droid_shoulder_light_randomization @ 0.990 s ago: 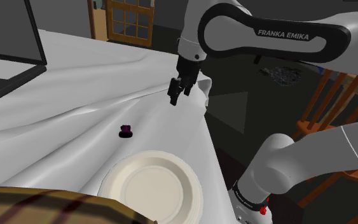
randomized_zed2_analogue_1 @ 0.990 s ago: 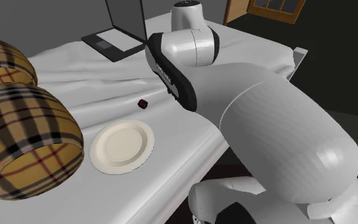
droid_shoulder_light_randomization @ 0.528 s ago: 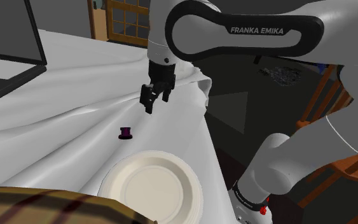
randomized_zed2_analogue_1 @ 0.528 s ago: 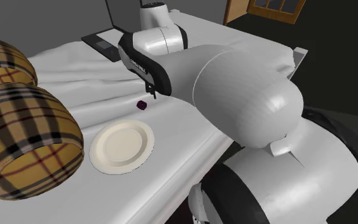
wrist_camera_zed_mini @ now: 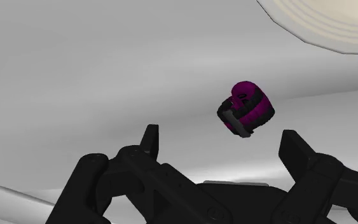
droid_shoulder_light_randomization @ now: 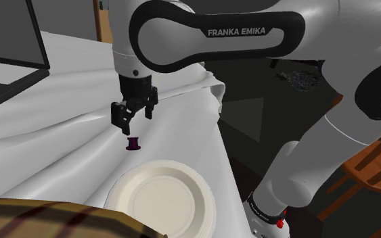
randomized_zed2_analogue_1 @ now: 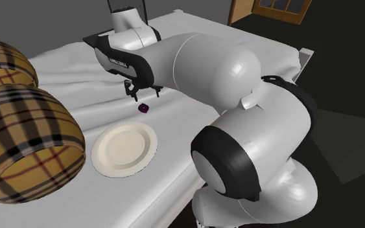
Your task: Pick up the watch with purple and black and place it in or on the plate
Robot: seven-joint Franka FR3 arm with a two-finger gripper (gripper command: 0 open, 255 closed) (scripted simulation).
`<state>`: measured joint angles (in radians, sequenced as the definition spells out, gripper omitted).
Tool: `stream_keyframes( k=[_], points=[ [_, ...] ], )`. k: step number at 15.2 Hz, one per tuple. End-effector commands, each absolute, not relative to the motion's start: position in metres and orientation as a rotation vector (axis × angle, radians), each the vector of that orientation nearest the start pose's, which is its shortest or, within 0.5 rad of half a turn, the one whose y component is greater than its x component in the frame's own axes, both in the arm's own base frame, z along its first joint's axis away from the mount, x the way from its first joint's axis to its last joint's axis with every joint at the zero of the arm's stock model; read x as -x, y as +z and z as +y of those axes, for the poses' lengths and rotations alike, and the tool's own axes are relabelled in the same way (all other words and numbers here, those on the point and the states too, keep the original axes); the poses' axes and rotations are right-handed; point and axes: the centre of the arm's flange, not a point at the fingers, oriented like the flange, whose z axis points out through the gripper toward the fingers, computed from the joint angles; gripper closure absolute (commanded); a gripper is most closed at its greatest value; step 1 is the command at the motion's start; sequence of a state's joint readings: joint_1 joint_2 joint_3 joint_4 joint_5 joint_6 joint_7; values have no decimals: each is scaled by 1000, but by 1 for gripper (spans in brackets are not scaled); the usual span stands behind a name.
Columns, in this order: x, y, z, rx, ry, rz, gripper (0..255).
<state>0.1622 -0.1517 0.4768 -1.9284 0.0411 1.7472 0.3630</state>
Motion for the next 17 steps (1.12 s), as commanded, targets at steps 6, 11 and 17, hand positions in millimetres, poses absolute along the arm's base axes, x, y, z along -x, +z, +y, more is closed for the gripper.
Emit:
stream_keyframes(
  k=[6, 11, 17],
  points=[
    [-405, 508, 329, 3160, 50, -420, 0],
    [-405, 500, 329, 3160, 50, -420, 0],
    [-405, 500, 329, 3160, 50, -420, 255]
  ],
)
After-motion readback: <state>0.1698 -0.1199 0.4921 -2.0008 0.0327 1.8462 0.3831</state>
